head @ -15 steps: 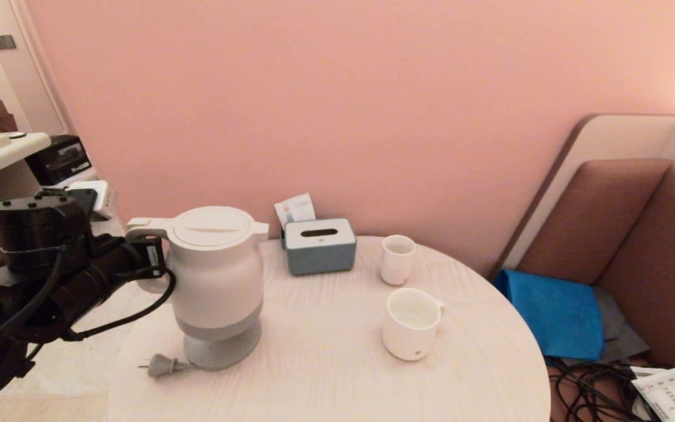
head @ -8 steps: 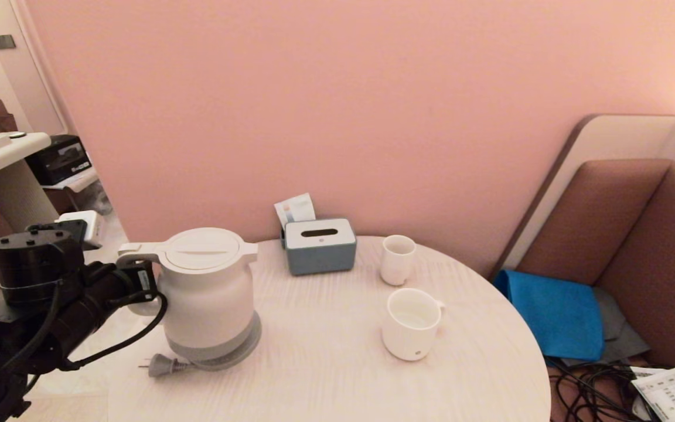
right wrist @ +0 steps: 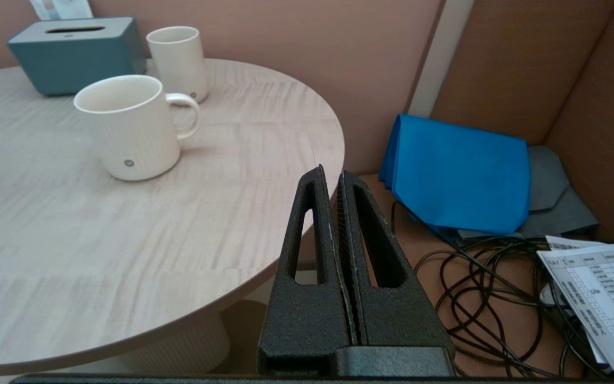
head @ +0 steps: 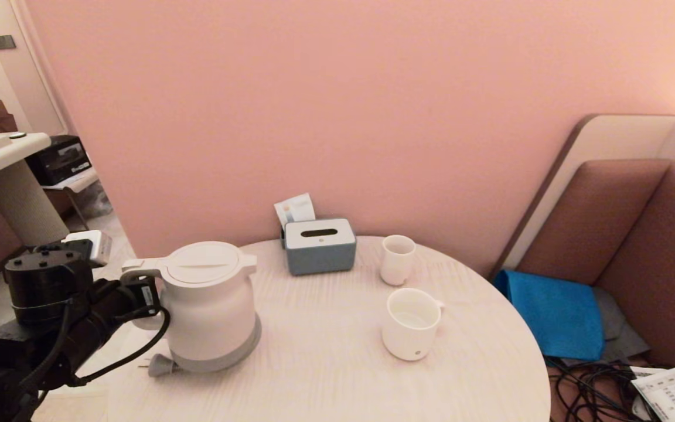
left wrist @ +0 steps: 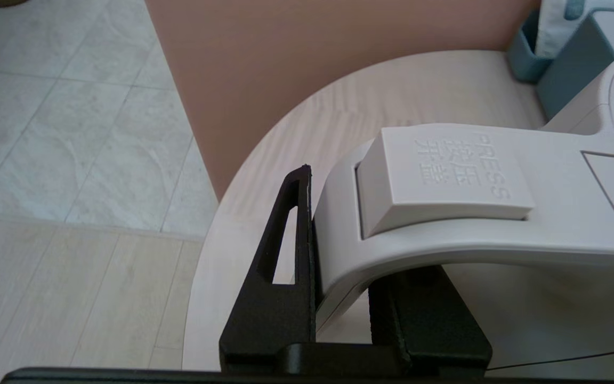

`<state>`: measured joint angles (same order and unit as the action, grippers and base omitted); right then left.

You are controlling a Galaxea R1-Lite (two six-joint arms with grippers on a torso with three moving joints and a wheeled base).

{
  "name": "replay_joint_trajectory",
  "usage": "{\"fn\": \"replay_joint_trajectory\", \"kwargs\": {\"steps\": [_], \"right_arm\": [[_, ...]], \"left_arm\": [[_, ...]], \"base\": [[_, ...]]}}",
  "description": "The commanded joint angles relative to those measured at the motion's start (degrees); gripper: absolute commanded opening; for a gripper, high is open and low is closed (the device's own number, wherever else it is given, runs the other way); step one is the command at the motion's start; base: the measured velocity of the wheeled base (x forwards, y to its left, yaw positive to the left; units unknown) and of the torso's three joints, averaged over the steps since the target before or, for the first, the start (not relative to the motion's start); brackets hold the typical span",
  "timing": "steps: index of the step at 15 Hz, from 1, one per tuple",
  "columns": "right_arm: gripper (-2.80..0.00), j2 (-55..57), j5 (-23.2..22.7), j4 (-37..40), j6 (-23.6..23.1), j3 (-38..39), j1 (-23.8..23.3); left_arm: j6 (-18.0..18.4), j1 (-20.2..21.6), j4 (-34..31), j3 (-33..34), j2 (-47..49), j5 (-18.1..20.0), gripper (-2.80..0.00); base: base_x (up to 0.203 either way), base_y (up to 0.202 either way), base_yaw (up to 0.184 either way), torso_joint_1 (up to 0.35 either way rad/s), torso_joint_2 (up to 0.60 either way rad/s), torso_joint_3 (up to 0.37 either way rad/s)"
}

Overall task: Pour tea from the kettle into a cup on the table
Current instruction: Put down the kettle on the table

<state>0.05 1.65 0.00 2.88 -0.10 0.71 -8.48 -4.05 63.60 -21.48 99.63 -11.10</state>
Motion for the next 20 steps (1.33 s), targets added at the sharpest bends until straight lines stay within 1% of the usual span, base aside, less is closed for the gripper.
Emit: {"fn": "replay_joint_trajectory", "kwargs": {"steps": [1, 9, 16, 20], "right_arm": [[-2.80, 0.0, 0.0, 0.0, 0.0, 0.0, 0.0], [-2.80, 0.0, 0.0, 0.0, 0.0, 0.0, 0.0], [-2.80, 0.0, 0.0, 0.0, 0.0, 0.0, 0.0], [-2.80, 0.0, 0.0, 0.0, 0.0, 0.0, 0.0]], "left_arm": [[0.0, 0.0, 3.1, 0.6, 3.3, -0.2, -2.80], [-0.2, 0.0, 3.4, 2.3, 3.3, -0.2, -2.80], [-0.1, 0.0, 3.4, -0.1, 5.8, -0.2, -2.80], [0.3, 0.0, 3.3, -2.8, 5.9, -0.2, -2.80]], "base": [[0.000, 0.000, 0.000, 0.000, 0.00, 0.000], [0.000, 0.000, 0.000, 0.000, 0.00, 0.000], [0.000, 0.000, 0.000, 0.000, 0.00, 0.000], [0.000, 0.000, 0.000, 0.000, 0.00, 0.000]]}}
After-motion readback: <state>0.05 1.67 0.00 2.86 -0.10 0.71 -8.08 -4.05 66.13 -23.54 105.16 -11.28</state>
